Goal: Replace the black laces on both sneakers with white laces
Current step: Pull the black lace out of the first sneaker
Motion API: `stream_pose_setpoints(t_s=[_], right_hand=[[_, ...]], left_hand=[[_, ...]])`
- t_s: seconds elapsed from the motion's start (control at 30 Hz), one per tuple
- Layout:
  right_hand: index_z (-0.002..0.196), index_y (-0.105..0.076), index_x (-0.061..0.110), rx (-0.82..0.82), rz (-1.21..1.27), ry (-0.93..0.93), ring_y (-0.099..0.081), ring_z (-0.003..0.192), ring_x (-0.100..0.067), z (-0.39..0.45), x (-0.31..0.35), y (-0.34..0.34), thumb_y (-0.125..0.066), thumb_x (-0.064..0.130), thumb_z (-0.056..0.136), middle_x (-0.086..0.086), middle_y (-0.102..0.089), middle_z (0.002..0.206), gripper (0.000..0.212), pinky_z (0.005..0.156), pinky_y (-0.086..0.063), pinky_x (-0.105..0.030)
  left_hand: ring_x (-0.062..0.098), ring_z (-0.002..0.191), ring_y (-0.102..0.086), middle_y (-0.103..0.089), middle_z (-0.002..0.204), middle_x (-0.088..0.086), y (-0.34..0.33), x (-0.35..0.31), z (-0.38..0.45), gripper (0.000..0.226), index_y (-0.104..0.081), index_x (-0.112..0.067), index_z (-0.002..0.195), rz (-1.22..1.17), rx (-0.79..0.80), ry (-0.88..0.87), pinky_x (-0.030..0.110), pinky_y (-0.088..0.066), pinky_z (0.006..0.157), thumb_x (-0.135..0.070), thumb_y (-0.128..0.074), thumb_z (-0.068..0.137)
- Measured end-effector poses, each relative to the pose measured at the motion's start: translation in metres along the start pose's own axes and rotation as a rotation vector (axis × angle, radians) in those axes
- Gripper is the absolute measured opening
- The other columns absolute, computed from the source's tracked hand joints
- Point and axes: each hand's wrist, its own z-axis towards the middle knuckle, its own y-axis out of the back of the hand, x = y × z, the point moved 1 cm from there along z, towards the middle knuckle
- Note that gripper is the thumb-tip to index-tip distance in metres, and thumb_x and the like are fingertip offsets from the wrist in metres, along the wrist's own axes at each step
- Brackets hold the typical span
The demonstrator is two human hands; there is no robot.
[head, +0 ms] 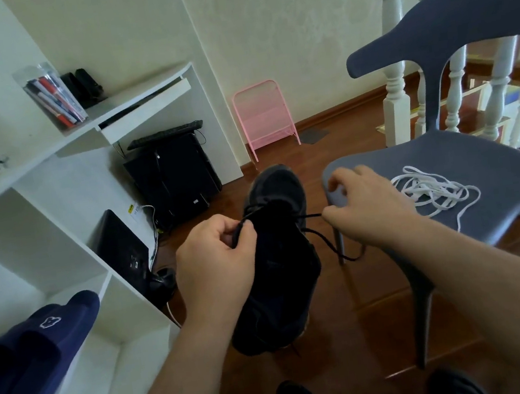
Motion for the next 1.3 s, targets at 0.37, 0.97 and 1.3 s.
stream_pose_setpoints(t_s=[0.37,0.97,1.3], right_hand=[[0.099,-0.072,0.026,-0.233,0.011,0.429,-0.049,0.088,-0.011,-0.017,0.051,-0.029,-0.064,0.039,0.097,0.010,-0.062,0.091,0.015,0.079,-0.049,-0.032],[0.099,-0.077,0.028,0.013,-0.021,0.009,-0.066,0.093,-0.017,0.007,-0.022,-0.005,-0.063,0.052,0.097,0.007,-0.074,0.094,0.028,0.083,-0.054,-0.035],[0.101,-0.075,0.022,-0.242,0.029,0.493,-0.056,0.087,-0.012,-0.020,0.043,-0.028,-0.073,0.036,0.092,0.011,-0.057,0.093,0.016,0.072,-0.040,-0.022]], left_hand=[[0.003,0.066,-0.058,-0.061,0.068,-0.011,-0.011,-0.011,-0.009,0.022,-0.066,-0.034,0.073,0.011,0.062,-0.055,0.034,-0.052,0.058,-0.042,-0.069,0.093],[0.009,0.070,-0.063,-0.064,0.068,-0.008,0.018,0.010,0.007,0.020,-0.068,-0.027,0.077,-0.131,-0.087,0.038,0.026,-0.051,0.064,-0.032,-0.073,0.096],[0.005,0.069,-0.057,-0.058,0.070,-0.011,-0.009,-0.011,-0.012,0.021,-0.064,-0.031,0.076,-0.034,0.072,-0.121,0.025,-0.046,0.059,-0.037,-0.070,0.095]])
